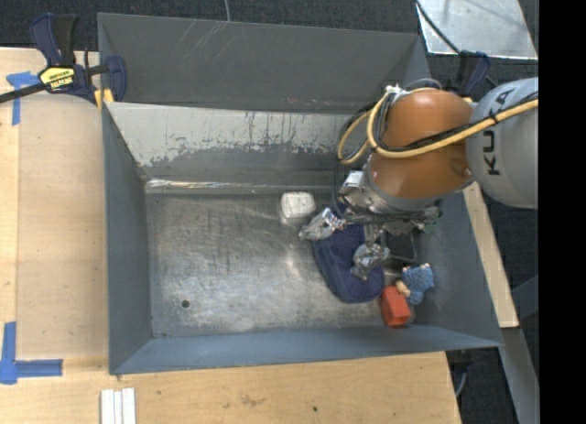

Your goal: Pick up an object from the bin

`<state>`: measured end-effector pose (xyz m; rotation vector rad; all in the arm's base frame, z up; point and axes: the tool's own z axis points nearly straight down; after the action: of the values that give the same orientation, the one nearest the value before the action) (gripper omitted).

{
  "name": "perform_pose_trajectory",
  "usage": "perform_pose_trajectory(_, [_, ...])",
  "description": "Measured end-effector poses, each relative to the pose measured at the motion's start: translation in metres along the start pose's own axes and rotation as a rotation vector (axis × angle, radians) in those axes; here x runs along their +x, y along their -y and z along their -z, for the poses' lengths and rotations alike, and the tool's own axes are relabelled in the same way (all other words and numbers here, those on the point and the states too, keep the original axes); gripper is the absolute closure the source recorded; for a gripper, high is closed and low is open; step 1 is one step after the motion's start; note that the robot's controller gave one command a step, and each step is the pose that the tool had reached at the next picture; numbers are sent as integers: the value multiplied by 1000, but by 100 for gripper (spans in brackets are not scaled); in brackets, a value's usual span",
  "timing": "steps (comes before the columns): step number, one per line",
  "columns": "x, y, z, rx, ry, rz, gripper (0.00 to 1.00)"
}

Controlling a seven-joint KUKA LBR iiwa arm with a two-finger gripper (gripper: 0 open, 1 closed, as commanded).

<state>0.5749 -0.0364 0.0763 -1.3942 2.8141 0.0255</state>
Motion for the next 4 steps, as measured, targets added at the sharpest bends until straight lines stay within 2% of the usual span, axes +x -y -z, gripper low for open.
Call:
perform_pose_trajectory(1, [-49, -31, -1, 12, -23, 587, 0])
perform_pose_trajectory(2, [-102, -25, 0, 12, -22, 1132, 0])
perform_pose_trajectory(3, [-142, -52, 23, 13, -8, 881, 0])
perform_pose_trajectory(4, [-172, -70, -2, 20, -23, 858, 0])
